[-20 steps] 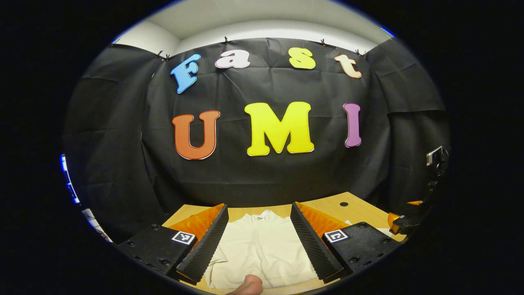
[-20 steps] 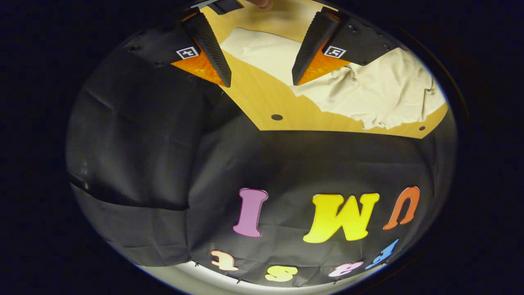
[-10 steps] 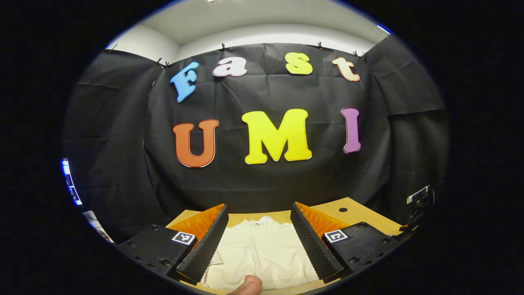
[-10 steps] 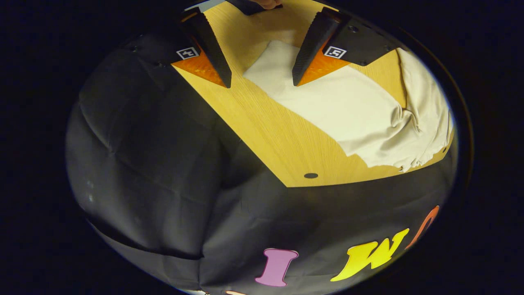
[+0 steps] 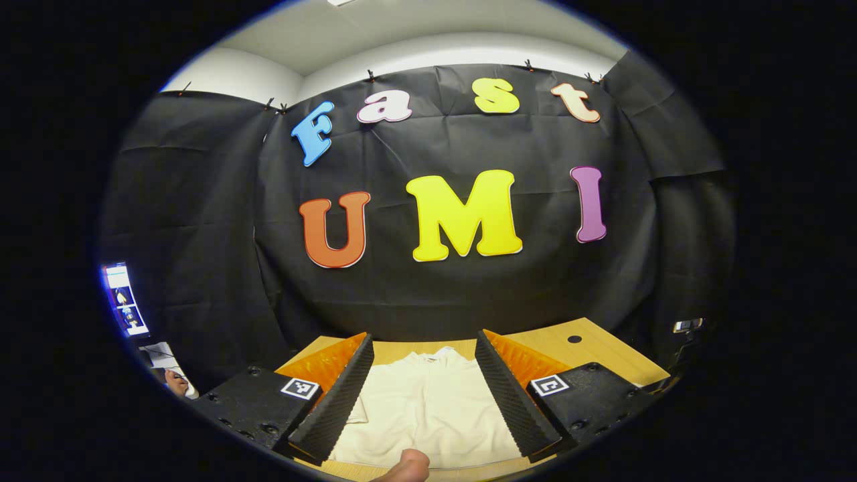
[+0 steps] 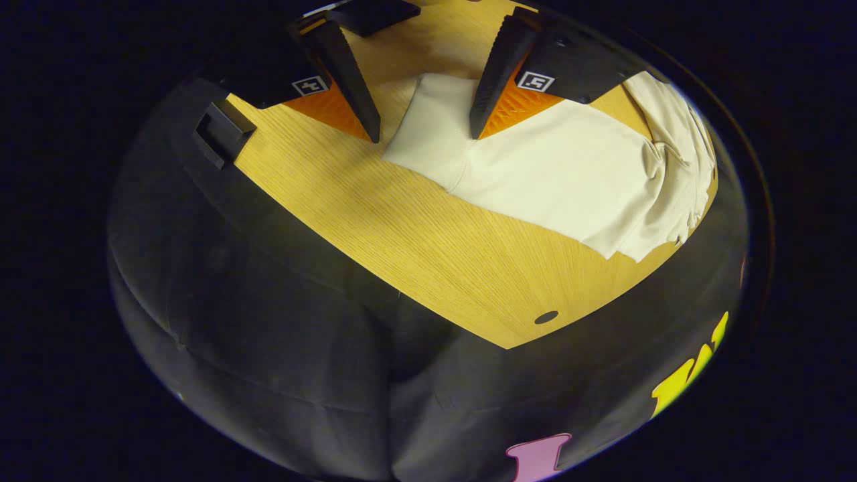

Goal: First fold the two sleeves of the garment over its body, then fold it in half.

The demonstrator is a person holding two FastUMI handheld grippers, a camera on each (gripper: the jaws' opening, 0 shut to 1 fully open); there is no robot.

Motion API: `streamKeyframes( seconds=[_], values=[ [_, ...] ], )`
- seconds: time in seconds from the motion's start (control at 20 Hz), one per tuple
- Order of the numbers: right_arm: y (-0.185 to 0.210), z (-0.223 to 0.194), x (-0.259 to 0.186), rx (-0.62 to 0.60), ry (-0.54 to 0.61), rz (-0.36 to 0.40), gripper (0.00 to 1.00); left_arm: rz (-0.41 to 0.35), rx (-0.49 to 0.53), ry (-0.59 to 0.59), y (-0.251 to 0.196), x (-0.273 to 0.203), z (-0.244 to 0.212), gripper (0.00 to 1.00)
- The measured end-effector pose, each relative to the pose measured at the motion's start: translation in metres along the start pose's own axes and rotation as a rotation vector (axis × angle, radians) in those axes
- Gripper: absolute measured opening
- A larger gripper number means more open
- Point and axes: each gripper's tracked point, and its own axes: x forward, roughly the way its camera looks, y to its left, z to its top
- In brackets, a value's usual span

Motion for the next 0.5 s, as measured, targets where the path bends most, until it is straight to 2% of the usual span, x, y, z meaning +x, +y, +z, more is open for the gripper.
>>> streamKeyframes(
  seconds=[0.05,0.1,0.15,0.2,0.45,0.5],
  values=[
    [0.000,0.000,0.001,0.003,0.009,-0.005,0.86,0.000,-0.002,0.000,0.000,0.001,-0.001,0.98],
    [-0.001,0.000,0.002,0.005,0.013,-0.011,0.81,-0.003,-0.003,0.006,0.001,0.003,-0.004,0.98],
    [0.000,-0.001,0.002,0.011,0.029,-0.016,0.86,-0.006,-0.005,0.013,0.004,0.005,-0.007,0.98],
    [0.000,-0.001,0.000,0.014,0.044,-0.025,0.80,-0.009,-0.006,0.021,0.006,0.008,-0.009,0.99],
    [0.006,-0.001,0.003,0.025,0.163,-0.056,0.77,-0.027,-0.016,0.044,0.019,0.017,-0.020,0.99],
    [0.007,-0.004,0.006,0.017,0.205,-0.054,0.64,-0.029,-0.019,0.052,0.023,0.018,-0.024,0.99]
  ],
)
